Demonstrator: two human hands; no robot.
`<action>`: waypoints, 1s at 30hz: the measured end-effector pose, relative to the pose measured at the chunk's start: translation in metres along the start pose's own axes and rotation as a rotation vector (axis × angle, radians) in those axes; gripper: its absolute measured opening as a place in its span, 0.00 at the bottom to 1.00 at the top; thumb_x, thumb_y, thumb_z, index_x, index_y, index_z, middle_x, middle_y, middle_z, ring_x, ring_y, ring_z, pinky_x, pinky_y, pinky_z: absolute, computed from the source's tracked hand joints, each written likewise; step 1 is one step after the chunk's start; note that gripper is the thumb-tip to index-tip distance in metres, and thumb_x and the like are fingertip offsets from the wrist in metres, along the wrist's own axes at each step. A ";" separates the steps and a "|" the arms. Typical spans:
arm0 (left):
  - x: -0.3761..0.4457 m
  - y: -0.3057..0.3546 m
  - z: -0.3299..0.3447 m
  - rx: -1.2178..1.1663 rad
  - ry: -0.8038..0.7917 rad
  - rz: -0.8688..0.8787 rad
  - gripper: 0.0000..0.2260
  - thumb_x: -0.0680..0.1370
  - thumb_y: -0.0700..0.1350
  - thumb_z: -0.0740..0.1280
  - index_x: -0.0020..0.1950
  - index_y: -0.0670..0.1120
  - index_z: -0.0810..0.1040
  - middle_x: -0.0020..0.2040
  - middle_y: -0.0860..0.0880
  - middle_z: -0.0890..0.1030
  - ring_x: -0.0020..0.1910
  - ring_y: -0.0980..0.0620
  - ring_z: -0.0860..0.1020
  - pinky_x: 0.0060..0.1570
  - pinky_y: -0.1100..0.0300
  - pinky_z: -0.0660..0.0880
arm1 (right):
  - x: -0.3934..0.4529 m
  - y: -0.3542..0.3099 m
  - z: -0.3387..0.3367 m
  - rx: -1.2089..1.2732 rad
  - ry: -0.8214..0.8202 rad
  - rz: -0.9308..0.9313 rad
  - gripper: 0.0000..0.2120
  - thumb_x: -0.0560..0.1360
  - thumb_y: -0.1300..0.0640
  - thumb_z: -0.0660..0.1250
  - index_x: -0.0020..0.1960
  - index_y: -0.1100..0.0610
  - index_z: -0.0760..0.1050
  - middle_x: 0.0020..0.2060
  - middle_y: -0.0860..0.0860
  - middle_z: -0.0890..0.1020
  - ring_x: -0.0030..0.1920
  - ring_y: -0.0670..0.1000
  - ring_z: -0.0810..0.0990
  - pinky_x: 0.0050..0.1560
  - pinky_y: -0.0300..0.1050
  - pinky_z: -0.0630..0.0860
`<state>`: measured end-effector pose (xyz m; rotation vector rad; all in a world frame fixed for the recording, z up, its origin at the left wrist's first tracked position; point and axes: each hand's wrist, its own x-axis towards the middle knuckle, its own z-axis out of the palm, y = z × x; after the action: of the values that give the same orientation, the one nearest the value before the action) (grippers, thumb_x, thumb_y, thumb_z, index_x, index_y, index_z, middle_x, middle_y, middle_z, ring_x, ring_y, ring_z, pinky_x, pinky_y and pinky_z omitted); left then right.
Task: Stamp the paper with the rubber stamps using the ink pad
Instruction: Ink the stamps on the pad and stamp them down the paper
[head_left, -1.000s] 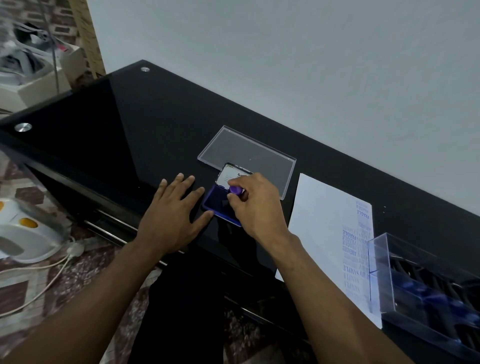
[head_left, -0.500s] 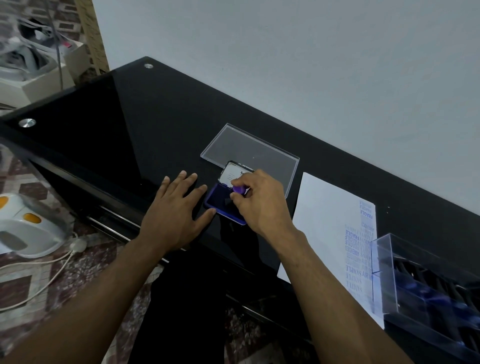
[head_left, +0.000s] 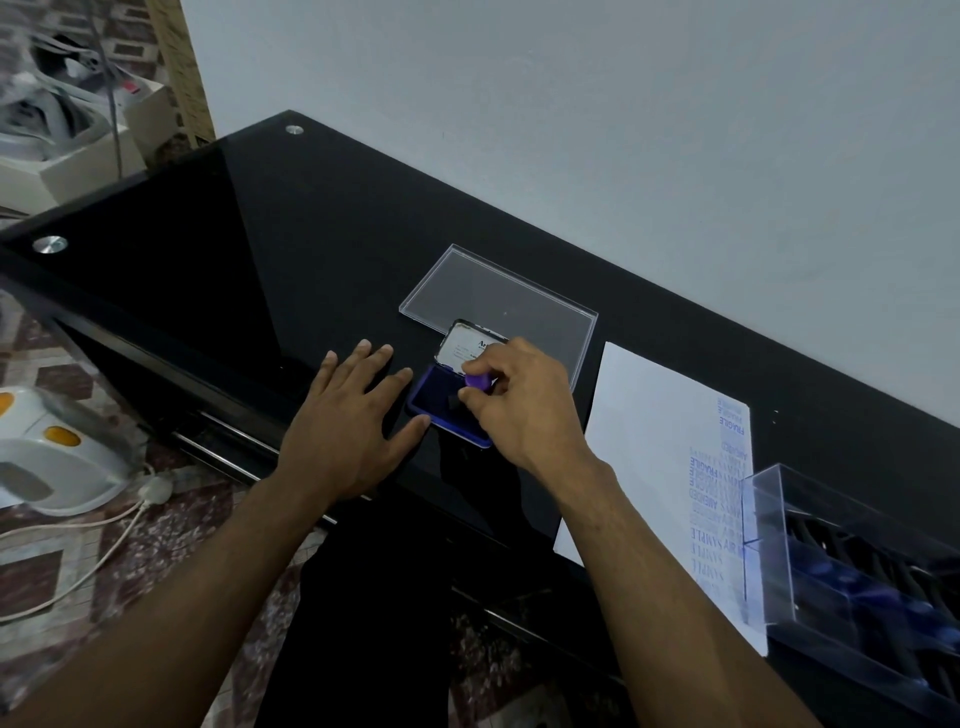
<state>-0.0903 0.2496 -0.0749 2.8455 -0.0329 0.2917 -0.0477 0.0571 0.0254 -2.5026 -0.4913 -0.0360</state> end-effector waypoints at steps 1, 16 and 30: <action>0.000 0.000 0.000 0.002 -0.001 -0.001 0.35 0.77 0.71 0.48 0.76 0.52 0.69 0.80 0.46 0.63 0.81 0.48 0.53 0.79 0.45 0.47 | 0.000 0.000 0.000 0.004 0.009 -0.003 0.12 0.73 0.55 0.74 0.56 0.53 0.82 0.51 0.47 0.79 0.47 0.45 0.78 0.54 0.46 0.79; -0.001 0.000 0.000 -0.016 0.017 0.006 0.34 0.77 0.70 0.50 0.75 0.51 0.70 0.79 0.46 0.64 0.81 0.48 0.54 0.79 0.45 0.47 | 0.001 0.000 0.001 0.023 0.030 0.018 0.14 0.72 0.54 0.75 0.57 0.51 0.83 0.52 0.46 0.80 0.48 0.46 0.79 0.55 0.47 0.80; 0.000 0.000 -0.001 -0.017 0.007 0.002 0.35 0.77 0.71 0.49 0.76 0.52 0.69 0.80 0.46 0.63 0.81 0.48 0.54 0.79 0.45 0.46 | 0.002 -0.002 -0.001 0.040 -0.009 0.055 0.15 0.74 0.56 0.74 0.60 0.52 0.82 0.53 0.48 0.80 0.51 0.46 0.79 0.58 0.47 0.78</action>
<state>-0.0905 0.2499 -0.0741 2.8277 -0.0371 0.3002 -0.0467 0.0592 0.0274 -2.4771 -0.4225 0.0062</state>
